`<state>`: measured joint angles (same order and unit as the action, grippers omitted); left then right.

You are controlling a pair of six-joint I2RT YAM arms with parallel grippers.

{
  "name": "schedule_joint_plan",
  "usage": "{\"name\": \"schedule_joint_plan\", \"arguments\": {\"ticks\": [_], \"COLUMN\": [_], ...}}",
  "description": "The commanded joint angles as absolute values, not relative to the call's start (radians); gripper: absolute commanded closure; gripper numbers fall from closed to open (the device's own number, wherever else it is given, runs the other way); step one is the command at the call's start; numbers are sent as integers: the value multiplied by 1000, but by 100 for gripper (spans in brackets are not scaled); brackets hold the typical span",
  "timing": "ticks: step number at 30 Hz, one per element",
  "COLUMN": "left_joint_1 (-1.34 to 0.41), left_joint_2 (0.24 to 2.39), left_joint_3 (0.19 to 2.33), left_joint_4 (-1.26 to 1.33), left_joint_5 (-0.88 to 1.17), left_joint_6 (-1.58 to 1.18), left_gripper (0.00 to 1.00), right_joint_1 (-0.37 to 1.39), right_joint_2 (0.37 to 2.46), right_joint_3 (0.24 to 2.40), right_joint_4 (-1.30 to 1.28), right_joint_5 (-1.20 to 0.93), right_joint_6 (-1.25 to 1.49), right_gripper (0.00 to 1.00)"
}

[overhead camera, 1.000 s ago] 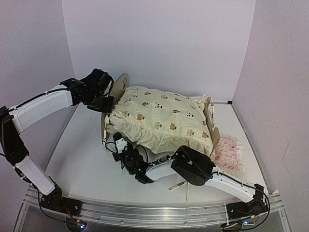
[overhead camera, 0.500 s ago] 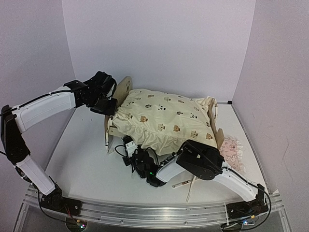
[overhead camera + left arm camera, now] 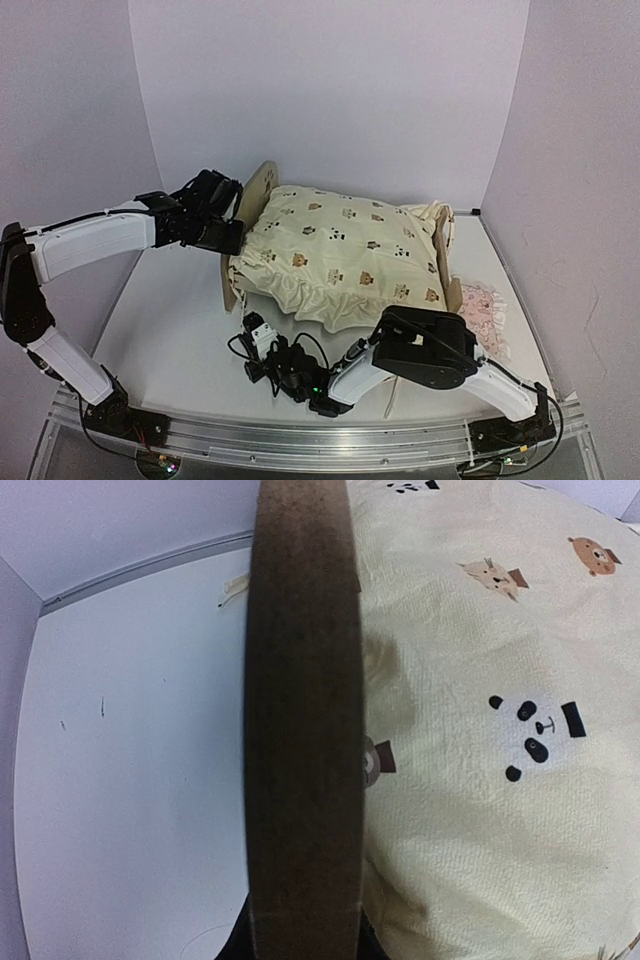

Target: Set up the pet bed

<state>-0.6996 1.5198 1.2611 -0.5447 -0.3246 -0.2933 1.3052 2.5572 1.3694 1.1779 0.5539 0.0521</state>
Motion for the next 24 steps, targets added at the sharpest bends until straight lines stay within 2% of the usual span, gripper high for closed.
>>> {"name": "schedule_joint_plan", "arguments": {"ticks": [1, 6, 11, 12, 14, 18, 24], "left_joint_1": [-701, -701, -700, -700, -699, -698, -688], "left_joint_2": [1424, 1416, 1436, 1439, 1450, 1474, 1520], "left_joint_3": [1229, 1170, 1166, 1167, 1174, 1180, 1192], "left_joint_4": [-367, -342, -341, -339, -339, -334, -317], "left_joint_5": [-225, -230, -244, -250, -262, -275, -288], "left_joint_6": [-430, -439, -432, -428, -421, -412, -398], "left_gripper": [100, 94, 69, 68, 70, 82, 92], "right_joint_1": [1302, 1308, 1321, 1329, 1342, 1358, 1380], "right_joint_2": [2490, 2454, 2403, 2395, 2380, 2353, 2326], "right_joint_3": [1327, 1280, 1222, 1212, 1195, 1178, 1198], "right_joint_4": [1177, 1152, 1131, 1131, 1131, 1117, 1061], "right_joint_5": [521, 473, 394, 375, 335, 260, 161], "right_joint_6": [164, 219, 287, 292, 298, 338, 389], "right_gripper": [100, 100, 100, 100, 100, 100, 100]}}
